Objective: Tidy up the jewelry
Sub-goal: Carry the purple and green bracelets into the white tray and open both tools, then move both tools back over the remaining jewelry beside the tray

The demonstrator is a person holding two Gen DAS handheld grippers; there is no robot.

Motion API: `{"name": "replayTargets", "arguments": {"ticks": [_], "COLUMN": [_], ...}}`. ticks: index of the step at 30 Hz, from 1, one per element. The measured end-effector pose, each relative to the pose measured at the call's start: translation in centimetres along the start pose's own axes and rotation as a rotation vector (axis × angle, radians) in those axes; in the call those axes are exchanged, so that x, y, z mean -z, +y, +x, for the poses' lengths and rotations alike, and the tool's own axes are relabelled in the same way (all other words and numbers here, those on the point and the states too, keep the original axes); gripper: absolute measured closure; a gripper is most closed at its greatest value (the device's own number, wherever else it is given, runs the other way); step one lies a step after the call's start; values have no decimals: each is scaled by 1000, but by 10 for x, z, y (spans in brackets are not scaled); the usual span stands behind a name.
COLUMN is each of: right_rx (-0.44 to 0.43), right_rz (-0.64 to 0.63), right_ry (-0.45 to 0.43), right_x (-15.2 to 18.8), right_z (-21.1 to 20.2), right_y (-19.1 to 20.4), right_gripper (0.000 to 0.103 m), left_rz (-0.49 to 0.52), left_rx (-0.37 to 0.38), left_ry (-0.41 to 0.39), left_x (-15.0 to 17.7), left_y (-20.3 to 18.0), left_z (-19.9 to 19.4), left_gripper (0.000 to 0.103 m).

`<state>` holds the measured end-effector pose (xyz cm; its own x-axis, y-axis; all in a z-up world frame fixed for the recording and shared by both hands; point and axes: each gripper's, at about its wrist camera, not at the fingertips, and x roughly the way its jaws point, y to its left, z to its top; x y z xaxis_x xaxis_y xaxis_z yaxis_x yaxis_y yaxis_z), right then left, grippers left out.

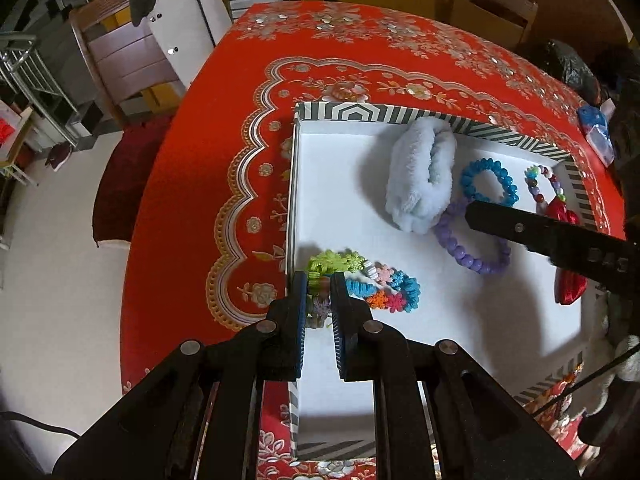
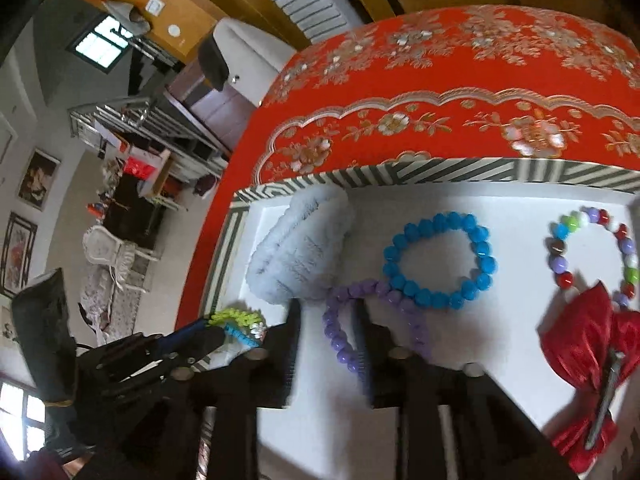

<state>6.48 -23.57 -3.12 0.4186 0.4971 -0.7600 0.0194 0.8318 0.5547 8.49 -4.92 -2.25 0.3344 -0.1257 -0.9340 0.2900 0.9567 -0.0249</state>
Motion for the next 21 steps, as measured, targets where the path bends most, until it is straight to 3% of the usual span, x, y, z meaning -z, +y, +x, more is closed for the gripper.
{"name": "replayTargets", "arguments": {"ticks": [9,11,14,21], "right_rx": [85,107,134,183], "right_rz": [-34,-47,-53,-59], "right_ry": [-65,-83,-104,-134], "right_x": [36,47,62,97], "right_z": [-58,-71,-89,-111], "right_y": [11,15,21,31], "right_gripper": [73,72,62,62], "left_rz": [37,41,36,53], "left_rx": [22,23,25,-2], "left_ry": [-41,-68,-87,-133], "left_x": [8,12,20,48], "left_y": [-12,-14,-14,-13], "left_z": [-18,-29,-43,-74], "left_gripper": [60,59,56,56]}}
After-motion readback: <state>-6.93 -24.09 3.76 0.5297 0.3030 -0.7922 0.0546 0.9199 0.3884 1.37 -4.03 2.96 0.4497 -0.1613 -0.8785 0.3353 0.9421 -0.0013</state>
